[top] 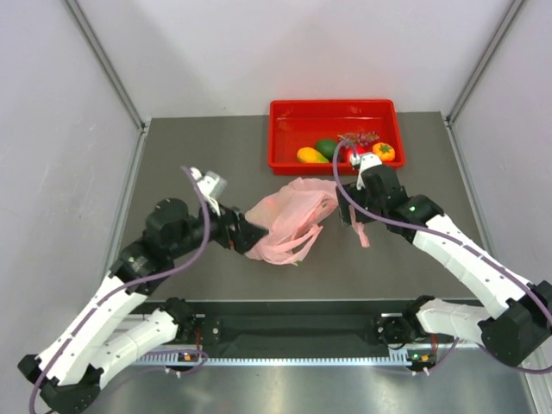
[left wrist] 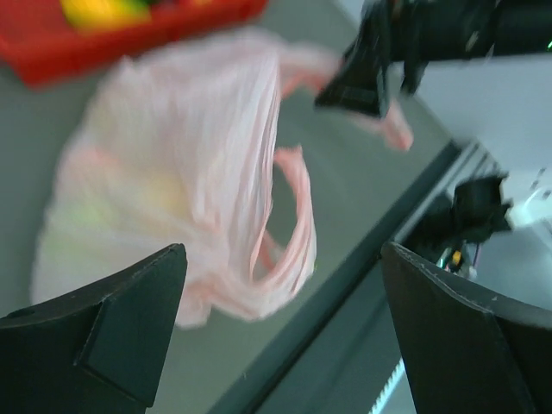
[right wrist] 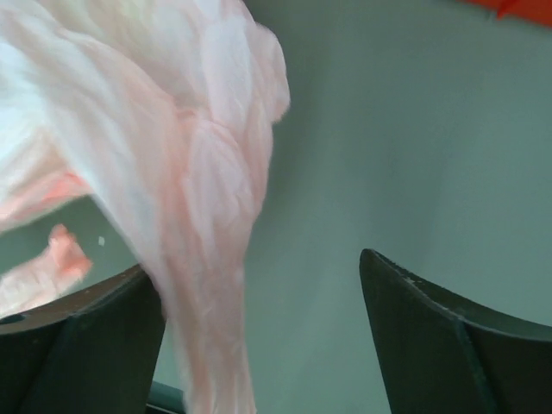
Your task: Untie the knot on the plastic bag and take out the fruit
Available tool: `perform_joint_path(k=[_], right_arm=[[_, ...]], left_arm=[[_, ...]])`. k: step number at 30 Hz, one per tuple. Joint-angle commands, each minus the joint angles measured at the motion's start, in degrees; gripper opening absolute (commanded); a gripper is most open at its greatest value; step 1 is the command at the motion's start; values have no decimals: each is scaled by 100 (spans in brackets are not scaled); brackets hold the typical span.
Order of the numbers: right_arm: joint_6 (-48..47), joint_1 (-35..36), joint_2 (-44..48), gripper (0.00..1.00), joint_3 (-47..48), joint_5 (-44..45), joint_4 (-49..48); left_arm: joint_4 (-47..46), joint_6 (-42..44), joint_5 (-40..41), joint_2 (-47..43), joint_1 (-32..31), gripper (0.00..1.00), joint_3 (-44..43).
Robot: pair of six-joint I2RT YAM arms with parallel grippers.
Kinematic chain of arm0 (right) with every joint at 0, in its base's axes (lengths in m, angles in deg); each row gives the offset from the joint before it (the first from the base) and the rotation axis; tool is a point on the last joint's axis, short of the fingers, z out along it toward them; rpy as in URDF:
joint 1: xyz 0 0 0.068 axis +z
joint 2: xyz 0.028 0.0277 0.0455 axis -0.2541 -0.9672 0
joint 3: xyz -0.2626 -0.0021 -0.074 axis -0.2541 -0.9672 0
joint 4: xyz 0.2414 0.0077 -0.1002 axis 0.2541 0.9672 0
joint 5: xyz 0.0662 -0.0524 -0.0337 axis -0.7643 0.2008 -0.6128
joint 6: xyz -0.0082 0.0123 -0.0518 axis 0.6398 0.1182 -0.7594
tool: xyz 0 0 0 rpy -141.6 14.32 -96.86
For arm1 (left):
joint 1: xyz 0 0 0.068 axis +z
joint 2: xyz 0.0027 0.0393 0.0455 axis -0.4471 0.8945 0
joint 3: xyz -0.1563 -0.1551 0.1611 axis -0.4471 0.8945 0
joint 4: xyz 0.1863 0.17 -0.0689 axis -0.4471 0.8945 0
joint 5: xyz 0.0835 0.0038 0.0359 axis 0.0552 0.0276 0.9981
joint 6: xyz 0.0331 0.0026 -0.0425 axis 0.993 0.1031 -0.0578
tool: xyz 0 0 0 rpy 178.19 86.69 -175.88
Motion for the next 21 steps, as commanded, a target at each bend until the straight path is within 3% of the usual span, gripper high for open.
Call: perform_joint_path(k=[1, 7, 12, 21], right_arm=[[-109, -58, 241, 87, 626, -210, 2], [-65, -58, 381, 99, 907, -448, 21], [-4, -76, 802, 100, 1109, -1274, -138], [339, -76, 1366, 100, 1312, -1555, 29]], left_arm=[[203, 703, 526, 464, -14, 99, -1346], [1048, 1486, 255, 2153, -14, 99, -2578], [1137, 2030, -210, 3111, -102, 98, -2982], [1409, 2726, 456, 4403, -655, 98, -3677]])
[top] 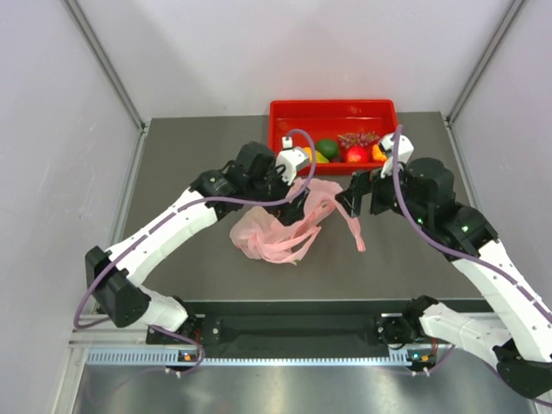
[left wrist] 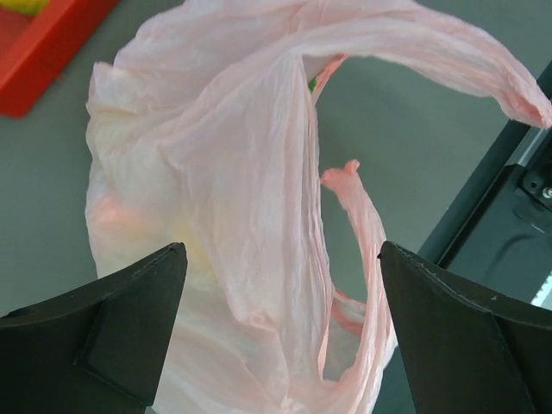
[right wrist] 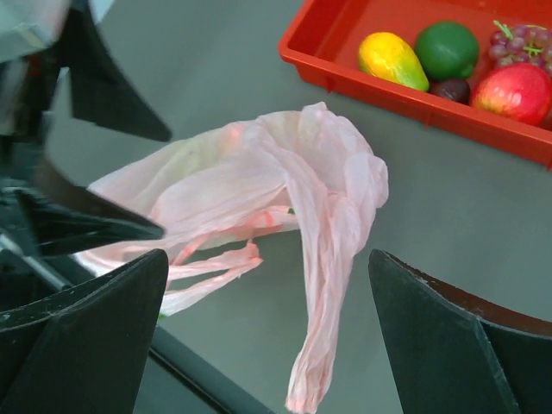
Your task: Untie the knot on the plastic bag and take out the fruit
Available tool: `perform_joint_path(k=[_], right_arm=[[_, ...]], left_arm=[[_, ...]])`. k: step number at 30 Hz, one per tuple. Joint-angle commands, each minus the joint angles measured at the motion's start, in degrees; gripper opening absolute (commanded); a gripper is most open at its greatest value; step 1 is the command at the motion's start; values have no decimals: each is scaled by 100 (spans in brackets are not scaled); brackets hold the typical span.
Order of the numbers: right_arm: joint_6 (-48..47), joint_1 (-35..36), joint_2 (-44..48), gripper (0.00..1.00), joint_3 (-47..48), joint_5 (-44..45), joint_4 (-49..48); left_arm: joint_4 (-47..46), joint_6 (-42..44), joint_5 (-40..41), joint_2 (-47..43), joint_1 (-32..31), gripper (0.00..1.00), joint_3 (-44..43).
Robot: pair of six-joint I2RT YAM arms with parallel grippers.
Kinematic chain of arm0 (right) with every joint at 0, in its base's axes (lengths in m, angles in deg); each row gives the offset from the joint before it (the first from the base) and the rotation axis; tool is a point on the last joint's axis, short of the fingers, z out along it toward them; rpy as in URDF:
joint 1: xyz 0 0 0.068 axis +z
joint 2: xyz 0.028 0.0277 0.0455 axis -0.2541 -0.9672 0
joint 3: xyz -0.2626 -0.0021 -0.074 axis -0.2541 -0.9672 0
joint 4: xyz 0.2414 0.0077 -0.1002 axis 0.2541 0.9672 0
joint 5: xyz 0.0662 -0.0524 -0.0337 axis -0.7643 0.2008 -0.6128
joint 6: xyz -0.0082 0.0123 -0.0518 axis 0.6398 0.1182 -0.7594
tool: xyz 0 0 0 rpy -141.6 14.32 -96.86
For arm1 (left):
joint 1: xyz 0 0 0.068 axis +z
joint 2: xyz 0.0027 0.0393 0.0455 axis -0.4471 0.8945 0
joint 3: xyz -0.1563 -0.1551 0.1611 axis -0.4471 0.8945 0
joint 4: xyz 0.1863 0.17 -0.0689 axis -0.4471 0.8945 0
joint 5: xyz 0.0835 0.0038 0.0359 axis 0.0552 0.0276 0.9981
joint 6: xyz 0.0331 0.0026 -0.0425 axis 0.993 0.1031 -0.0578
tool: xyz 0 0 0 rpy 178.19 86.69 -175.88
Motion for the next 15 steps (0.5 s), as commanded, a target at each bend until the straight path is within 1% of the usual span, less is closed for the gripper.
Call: perform_joint_path(k=[1, 5, 9, 11, 12, 13, 15], right_arm=[[191, -74, 199, 100, 169, -251, 33], [270, -83, 401, 100, -130, -672, 16], [463, -74, 691, 100, -490, -1050, -151], [533, -74, 857, 100, -691, -1260, -256], [551, -74, 902, 99, -745, -1314, -265], [560, -74, 920, 98, -789, -1427, -291], [560, -74, 981, 97, -938, -1560, -318]], left_arm=[[57, 453, 358, 291, -175, 99, -403], [109, 550, 753, 696, -395, 99, -386], [241, 603, 1131, 1065, -500, 95, -386], [268, 612, 1298, 1110, -500, 90, -377], [259, 603, 1508, 1118, -509, 88, -369], [189, 577, 1562, 1101, -500, 85, -351], [92, 559, 1589, 1022, -509, 82, -342]])
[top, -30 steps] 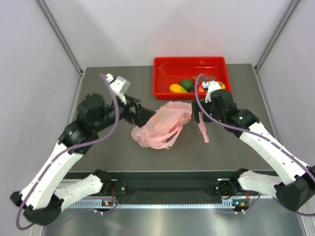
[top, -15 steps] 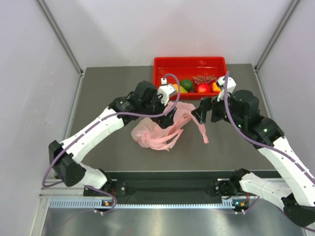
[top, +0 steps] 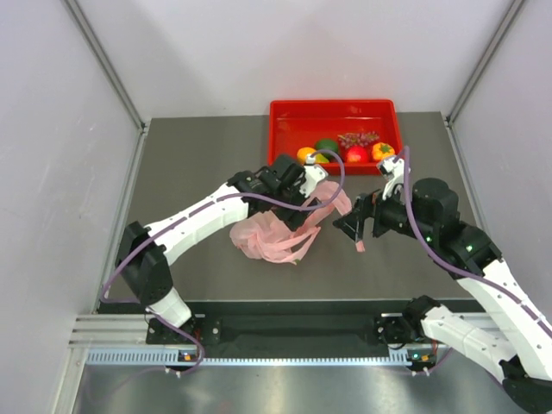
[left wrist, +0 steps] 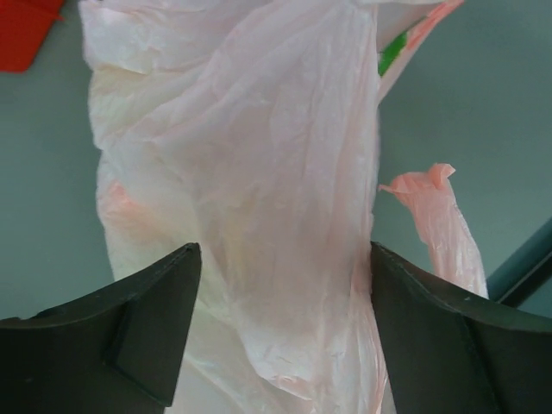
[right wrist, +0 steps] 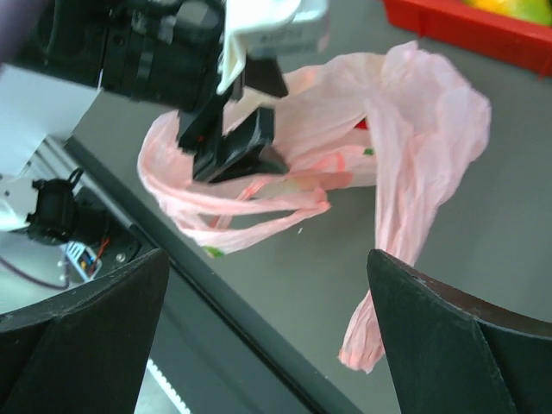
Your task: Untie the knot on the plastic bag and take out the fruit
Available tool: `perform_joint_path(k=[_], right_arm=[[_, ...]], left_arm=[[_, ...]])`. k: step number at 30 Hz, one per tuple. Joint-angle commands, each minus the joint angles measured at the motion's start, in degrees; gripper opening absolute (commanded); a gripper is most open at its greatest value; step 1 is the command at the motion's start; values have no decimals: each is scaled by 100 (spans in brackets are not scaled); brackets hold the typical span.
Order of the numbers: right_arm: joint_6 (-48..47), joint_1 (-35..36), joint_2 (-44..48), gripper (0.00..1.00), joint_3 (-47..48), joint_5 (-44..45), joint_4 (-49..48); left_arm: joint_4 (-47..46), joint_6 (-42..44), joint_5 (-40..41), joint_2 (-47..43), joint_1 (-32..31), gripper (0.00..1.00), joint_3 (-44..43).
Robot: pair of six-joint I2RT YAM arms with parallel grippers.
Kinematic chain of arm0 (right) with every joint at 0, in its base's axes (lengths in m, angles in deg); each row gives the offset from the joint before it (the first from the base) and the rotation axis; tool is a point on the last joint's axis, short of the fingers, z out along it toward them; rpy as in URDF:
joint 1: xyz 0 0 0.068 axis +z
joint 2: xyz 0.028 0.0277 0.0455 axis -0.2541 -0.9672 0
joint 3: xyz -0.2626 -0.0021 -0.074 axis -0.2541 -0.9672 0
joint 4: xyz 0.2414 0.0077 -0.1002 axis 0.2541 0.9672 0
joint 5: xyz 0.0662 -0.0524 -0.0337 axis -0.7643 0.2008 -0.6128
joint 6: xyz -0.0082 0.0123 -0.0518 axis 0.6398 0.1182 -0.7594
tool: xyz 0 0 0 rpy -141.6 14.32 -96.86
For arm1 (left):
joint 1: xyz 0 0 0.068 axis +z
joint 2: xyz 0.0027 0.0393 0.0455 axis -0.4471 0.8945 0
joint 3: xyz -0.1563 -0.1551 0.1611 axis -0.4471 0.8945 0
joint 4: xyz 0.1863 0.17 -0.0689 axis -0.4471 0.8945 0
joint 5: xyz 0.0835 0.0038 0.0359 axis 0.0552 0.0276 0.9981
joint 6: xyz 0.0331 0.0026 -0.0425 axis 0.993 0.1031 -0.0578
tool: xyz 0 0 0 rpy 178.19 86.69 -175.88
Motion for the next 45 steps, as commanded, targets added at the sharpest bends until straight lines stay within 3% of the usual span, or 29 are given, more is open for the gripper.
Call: perform_joint_path(k=[1, 4, 8, 15, 18, 22, 25, 31, 45], right_arm=[[114, -74, 151, 96, -134, -472, -290], [114, -74, 133, 94, -257, -507, -333], [149, -56, -33, 88, -354, -375, -333], [298, 285, -420, 79, -337, -235, -763], [570, 619, -780, 74, -232, 72, -992], [1341, 936, -1359, 66, -126, 1202, -1264], [1913, 1025, -1597, 67, -170, 1908, -1397], [2679, 1201, -1897, 77, -380, 2901, -1554], [3375, 1297, -3126, 91, -565, 2403, -2416]], left_arm=[[-212, 43, 363, -263, -4, 80, -67], [-405, -10, 310, -395, -13, 65, -23], [-423, -88, 451, -474, -13, 33, 56], [-739, -335, 477, -861, -4, 0, 311], [-783, -396, 258, -896, 5, 0, 364], [-906, -440, -155, -1045, 57, 0, 460], [-1003, -642, -313, -1221, 75, 0, 575], [-1091, -774, -463, -1476, 92, 0, 742], [-1574, -1169, -481, -1793, 93, 0, 1198]])
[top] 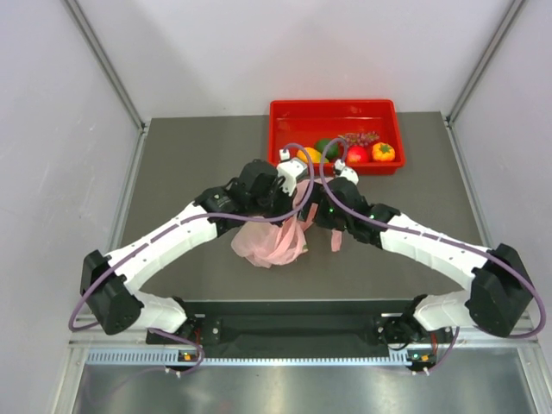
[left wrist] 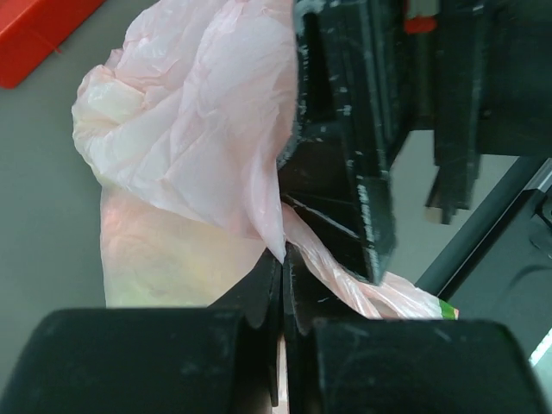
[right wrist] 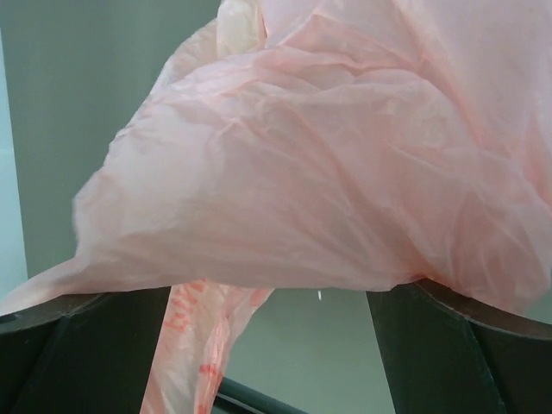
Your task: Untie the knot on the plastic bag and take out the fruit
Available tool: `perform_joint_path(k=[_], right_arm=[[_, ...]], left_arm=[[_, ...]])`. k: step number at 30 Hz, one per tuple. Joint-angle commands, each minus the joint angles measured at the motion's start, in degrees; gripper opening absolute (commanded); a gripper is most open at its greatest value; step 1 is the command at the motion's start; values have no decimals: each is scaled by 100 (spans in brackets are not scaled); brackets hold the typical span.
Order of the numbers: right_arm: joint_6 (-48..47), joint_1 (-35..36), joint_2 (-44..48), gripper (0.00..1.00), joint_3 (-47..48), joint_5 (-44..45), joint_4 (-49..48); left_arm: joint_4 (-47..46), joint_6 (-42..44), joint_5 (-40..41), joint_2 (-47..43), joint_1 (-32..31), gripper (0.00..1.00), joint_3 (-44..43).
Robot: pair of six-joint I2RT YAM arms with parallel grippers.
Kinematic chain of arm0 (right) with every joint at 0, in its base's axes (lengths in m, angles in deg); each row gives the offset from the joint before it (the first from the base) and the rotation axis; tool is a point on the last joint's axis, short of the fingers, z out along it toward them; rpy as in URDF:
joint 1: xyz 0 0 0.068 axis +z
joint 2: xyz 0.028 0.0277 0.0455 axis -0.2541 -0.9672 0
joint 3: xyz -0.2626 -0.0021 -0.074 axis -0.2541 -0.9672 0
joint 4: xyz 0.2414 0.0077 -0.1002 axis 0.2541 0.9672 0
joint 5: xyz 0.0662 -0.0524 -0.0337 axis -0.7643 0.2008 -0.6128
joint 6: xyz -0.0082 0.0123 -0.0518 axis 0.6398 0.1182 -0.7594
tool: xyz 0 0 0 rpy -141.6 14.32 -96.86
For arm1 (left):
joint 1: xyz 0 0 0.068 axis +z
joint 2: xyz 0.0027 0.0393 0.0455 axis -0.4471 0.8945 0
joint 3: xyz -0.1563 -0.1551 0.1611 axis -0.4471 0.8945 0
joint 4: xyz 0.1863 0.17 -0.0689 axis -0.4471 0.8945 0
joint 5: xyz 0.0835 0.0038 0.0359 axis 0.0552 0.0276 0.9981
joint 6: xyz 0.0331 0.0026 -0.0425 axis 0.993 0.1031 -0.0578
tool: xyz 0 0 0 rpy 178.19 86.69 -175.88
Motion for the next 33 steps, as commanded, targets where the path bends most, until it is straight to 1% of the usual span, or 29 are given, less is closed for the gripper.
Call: perform_joint_path(k=[1, 3, 6, 7, 9, 10, 11, 12, 13, 16, 19, 21, 24, 25, 26, 27, 28, 32, 33], right_arm=[[264, 62, -181, 91, -69, -240, -709], [308, 71, -391, 91, -96, -451, -798], [361, 80, -647, 87, -218, -777, -1211], [361, 89, -699, 85, -228, -795, -1272], [335, 80, -840, 77, -297, -917, -1475], [291, 80, -875, 67, -315, -944, -1484], [256, 80, -884, 61, -333, -970, -1475], [230, 89, -832, 53, -437, -1023, -1440], [160, 80, -771, 36, -526, -1032, -1431], [45, 89, -271, 8, -965, -971, -1195], [-166, 141, 318, 0, -1334, -901, -686], [-341, 141, 749, 0, -1554, -848, -220], [-604, 150, 1223, 4, -1713, -821, 263], [-666, 159, 1303, 5, -1730, -795, 648], [-728, 150, 1452, 6, -1748, -760, 817], [-868, 150, 1497, 9, -1757, -777, 949], [-939, 159, 1541, 10, -1757, -760, 1281], [-1133, 159, 1821, 16, -1853, -733, 1890], [-1185, 159, 1901, 22, -1871, -733, 1987]], left_arm=[[-573, -197, 52, -389, 7, 0, 86], [-644, -302, 272, -407, 16, 0, 139], [-758, -382, 387, -443, 16, 0, 166], [-793, -399, 430, -469, 25, 0, 192], [-873, -443, 518, -504, 42, 0, 236], [-916, -443, 553, -522, 51, 0, 253], [-934, -443, 571, -531, 77, 0, 262], [-908, -426, 771, -531, 104, 0, 262], [-908, -408, 808, -531, 121, 0, 262], [-882, -373, 861, -574, 271, 0, 289], [-873, -320, 975, -610, 394, 0, 341], [-873, -285, 1054, -601, 482, 0, 376], [-934, -285, 1239, -610, 605, 0, 447], [-952, -285, 1309, -601, 631, 0, 456], [-987, -294, 1466, -610, 683, 0, 464], [-1013, -294, 1537, -610, 727, 0, 482], [-1048, -294, 1599, -610, 815, 0, 482], [-1180, -329, 1924, -610, 1061, 0, 412], [-1215, -329, 1968, -610, 1114, 0, 386]])
